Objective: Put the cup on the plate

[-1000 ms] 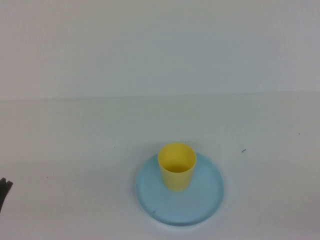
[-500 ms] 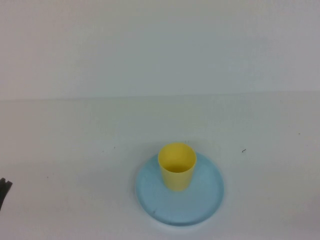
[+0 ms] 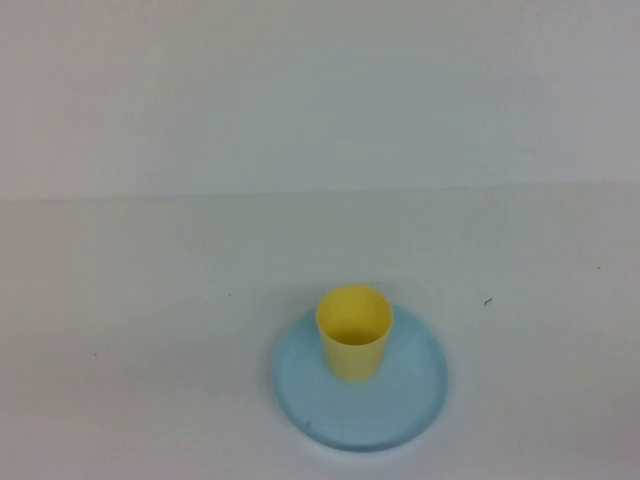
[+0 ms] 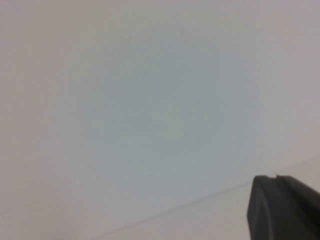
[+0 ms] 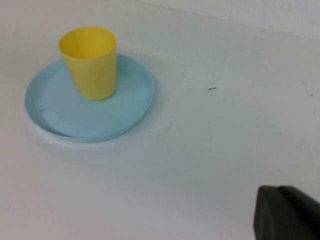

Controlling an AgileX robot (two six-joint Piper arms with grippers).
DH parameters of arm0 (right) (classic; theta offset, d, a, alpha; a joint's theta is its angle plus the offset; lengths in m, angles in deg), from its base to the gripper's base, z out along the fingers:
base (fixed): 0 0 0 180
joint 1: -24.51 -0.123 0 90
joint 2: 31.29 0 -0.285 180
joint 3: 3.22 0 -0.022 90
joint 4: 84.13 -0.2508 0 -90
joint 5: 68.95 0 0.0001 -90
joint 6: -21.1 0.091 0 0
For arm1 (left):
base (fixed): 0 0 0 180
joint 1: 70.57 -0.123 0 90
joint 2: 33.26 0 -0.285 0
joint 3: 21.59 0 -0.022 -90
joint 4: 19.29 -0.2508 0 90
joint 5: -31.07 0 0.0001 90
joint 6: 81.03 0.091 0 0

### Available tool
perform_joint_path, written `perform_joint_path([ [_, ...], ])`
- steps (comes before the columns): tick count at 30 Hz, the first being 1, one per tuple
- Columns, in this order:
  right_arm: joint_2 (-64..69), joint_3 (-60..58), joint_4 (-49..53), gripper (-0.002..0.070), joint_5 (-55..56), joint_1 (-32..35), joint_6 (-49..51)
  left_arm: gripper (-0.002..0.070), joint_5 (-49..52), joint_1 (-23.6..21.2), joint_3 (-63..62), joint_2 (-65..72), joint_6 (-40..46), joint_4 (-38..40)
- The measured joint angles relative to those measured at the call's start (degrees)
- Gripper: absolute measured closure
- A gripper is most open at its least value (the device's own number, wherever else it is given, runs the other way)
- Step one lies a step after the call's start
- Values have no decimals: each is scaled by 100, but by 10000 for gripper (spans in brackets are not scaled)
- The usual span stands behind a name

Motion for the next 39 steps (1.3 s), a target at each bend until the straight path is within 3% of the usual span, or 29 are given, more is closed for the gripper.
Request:
perform_joint_path([
  [11,0,0,0,675,-12,0,0,674,-2152,-1501,0,-58,-1288,0],
  [18,0,0,0,675,-12,0,0,674,-2418,-1659,0,-58,-1459,376],
  [25,0,0,0,675,-12,0,0,674,-2775,-1659,86,-58,-1539,1225],
  [30,0,0,0,675,-12,0,0,674,-2834,-1659,418,-214,-599,2387],
  [33,0,0,0,675,-12,0,0,674,-2774,-1659,838,-519,564,3685],
  [36,0,0,0,675,-12,0,0,674,-2449,-1659,1156,-968,1726,3992],
  [39,0,0,0,675,-12,0,0,674,-1553,-1659,1345,-1330,2053,4065],
])
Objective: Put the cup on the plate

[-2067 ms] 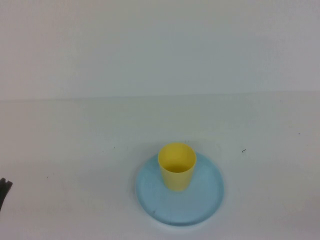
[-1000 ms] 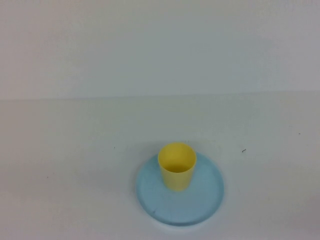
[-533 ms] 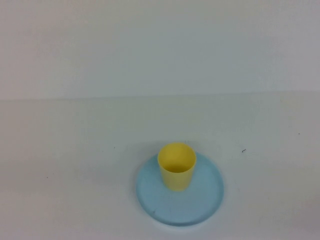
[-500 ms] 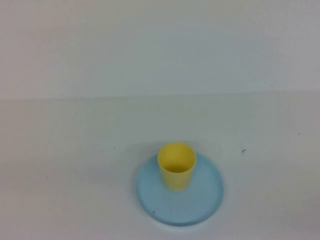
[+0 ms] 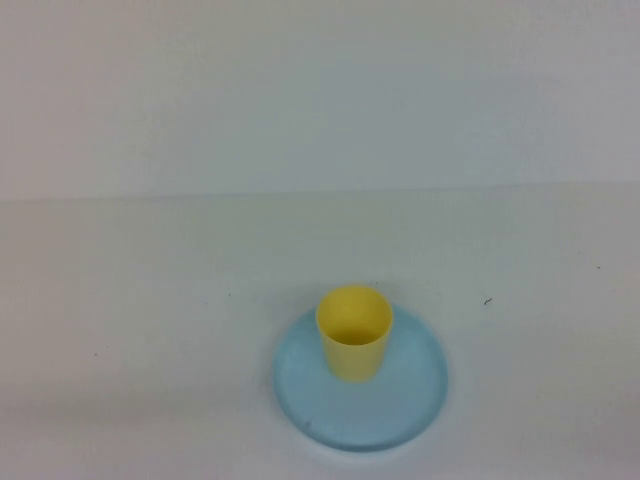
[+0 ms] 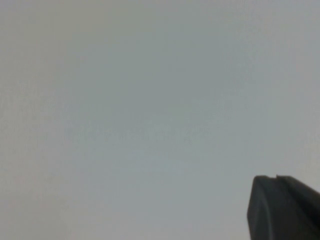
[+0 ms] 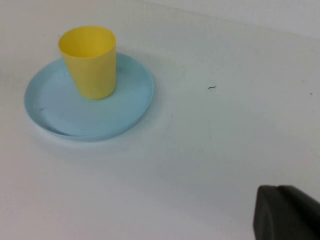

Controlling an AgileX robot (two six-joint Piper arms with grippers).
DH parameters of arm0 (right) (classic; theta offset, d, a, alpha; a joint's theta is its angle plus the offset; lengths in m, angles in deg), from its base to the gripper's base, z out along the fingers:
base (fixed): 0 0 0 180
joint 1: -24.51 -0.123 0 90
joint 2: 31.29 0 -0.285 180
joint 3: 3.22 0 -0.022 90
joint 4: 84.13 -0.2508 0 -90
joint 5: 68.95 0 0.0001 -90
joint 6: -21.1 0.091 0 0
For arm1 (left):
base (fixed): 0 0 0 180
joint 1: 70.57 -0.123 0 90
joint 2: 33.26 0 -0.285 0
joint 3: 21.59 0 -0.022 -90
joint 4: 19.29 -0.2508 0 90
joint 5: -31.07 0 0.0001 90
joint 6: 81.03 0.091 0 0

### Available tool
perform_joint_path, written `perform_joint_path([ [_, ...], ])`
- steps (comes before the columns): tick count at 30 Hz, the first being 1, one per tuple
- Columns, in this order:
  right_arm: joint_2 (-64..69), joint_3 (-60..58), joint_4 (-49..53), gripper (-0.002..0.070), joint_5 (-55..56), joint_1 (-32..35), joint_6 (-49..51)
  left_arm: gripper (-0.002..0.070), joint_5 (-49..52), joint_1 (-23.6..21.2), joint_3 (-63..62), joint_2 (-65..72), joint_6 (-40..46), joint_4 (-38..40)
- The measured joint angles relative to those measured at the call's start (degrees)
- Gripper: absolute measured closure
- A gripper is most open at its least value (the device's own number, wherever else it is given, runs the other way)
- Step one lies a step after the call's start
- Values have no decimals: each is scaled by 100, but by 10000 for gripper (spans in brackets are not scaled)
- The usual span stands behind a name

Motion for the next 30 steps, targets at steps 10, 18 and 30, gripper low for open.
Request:
perform_joint_path([
  [10,-10,0,0,675,-11,0,0,674,2417,11,78,25,1900,1198],
  [18,-10,0,0,675,-11,0,0,674,3235,598,78,25,3820,2410],
  [30,-10,0,0,675,-11,0,0,674,3641,918,78,25,3771,2370],
])
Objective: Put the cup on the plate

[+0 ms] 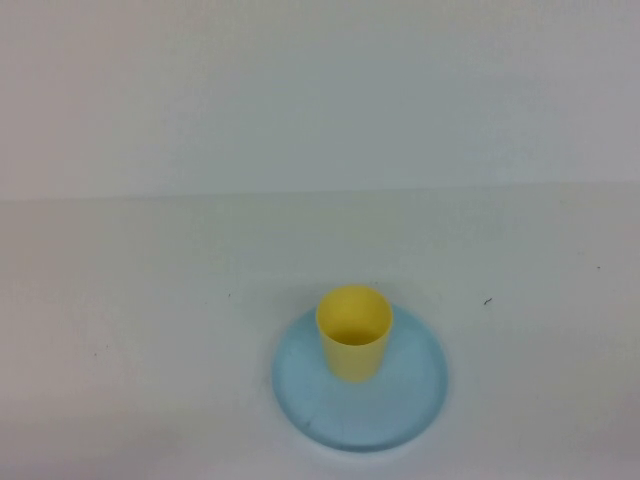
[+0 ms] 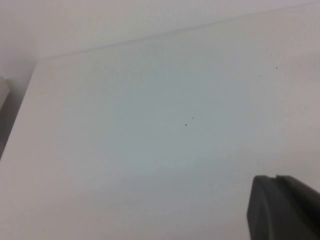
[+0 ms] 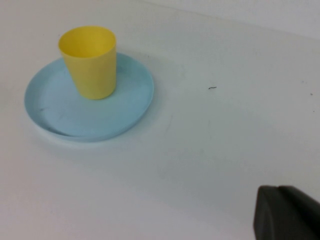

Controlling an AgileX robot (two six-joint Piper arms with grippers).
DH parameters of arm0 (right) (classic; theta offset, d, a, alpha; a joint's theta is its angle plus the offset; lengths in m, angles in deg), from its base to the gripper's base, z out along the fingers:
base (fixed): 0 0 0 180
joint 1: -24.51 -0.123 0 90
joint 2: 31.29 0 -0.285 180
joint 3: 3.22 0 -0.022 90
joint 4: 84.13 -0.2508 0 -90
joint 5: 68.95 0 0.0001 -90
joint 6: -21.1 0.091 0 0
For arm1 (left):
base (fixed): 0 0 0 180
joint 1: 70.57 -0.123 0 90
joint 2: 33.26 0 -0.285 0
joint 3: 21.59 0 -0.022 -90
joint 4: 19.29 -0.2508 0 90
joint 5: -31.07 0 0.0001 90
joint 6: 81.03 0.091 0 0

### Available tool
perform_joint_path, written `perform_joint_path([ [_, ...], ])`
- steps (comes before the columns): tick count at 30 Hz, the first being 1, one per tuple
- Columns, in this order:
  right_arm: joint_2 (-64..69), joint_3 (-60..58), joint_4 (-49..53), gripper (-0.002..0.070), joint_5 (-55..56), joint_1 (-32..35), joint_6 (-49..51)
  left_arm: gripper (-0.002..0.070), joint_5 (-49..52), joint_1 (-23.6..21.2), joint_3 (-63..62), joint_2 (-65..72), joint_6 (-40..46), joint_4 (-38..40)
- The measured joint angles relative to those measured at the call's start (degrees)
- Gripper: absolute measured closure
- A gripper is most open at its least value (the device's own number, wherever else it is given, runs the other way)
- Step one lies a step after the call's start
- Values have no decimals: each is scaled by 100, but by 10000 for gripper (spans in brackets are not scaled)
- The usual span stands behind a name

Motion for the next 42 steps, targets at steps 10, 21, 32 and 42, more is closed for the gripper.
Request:
perform_joint_path([
  [10,0,0,0,675,0,0,0,674,0,0,0,-10,89,11],
  [21,0,0,0,675,0,0,0,674,32,0,0,-10,89,11],
  [32,0,0,0,675,0,0,0,674,45,0,0,-10,89,12],
  [42,-138,0,-11,675,0,282,0,674,45,0,0,-10,89,12],
])
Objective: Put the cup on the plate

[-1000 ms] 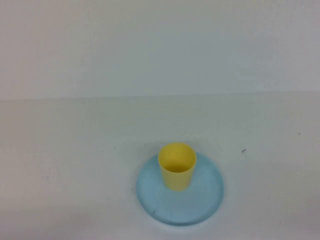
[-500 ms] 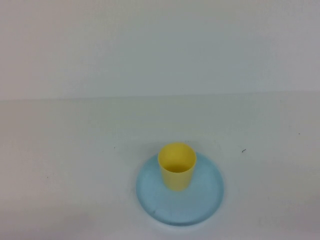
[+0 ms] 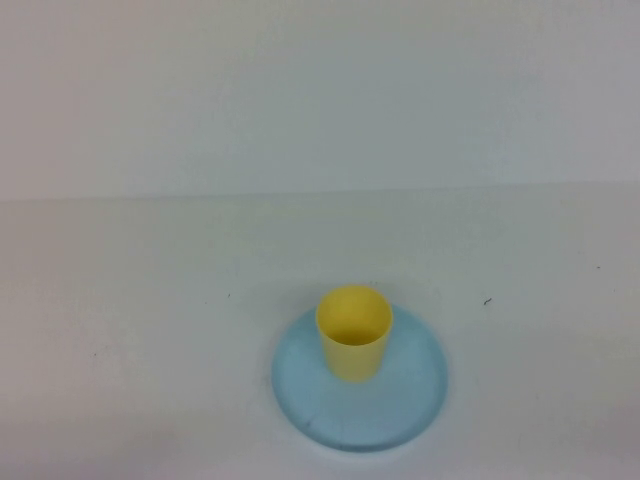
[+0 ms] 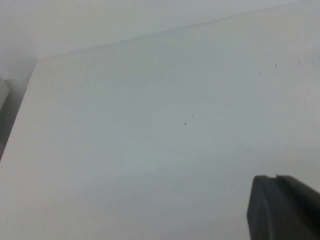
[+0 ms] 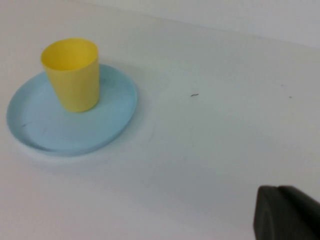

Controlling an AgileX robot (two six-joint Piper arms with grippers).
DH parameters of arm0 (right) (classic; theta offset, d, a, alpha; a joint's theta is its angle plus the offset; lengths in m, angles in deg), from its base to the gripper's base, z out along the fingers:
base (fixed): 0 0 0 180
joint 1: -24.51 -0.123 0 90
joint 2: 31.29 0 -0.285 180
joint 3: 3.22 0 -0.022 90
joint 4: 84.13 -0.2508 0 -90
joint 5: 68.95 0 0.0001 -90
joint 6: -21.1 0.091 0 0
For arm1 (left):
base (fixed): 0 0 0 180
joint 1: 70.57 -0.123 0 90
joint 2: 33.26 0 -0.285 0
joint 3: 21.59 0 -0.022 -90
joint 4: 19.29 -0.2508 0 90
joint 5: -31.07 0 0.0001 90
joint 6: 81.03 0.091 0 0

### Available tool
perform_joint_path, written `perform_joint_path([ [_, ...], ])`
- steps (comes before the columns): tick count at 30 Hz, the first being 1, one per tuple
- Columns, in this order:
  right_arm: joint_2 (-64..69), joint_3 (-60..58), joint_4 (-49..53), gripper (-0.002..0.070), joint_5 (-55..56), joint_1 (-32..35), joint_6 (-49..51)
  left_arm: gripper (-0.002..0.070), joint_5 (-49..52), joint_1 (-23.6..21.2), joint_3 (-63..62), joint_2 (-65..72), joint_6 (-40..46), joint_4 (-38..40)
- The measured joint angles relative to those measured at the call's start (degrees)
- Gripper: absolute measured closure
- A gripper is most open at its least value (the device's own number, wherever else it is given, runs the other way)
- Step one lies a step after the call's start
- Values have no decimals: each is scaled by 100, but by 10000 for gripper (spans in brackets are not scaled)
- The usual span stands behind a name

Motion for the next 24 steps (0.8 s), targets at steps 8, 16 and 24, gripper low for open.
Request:
perform_joint_path([
  [8,-368,0,12,675,11,1202,-3,674,0,0,0,0,0,1],
  [16,-377,0,12,675,11,1906,-25,674,0,0,0,0,0,1],
  [24,-377,-350,-10,675,1978,2306,120,674,0,0,0,0,0,1],
])
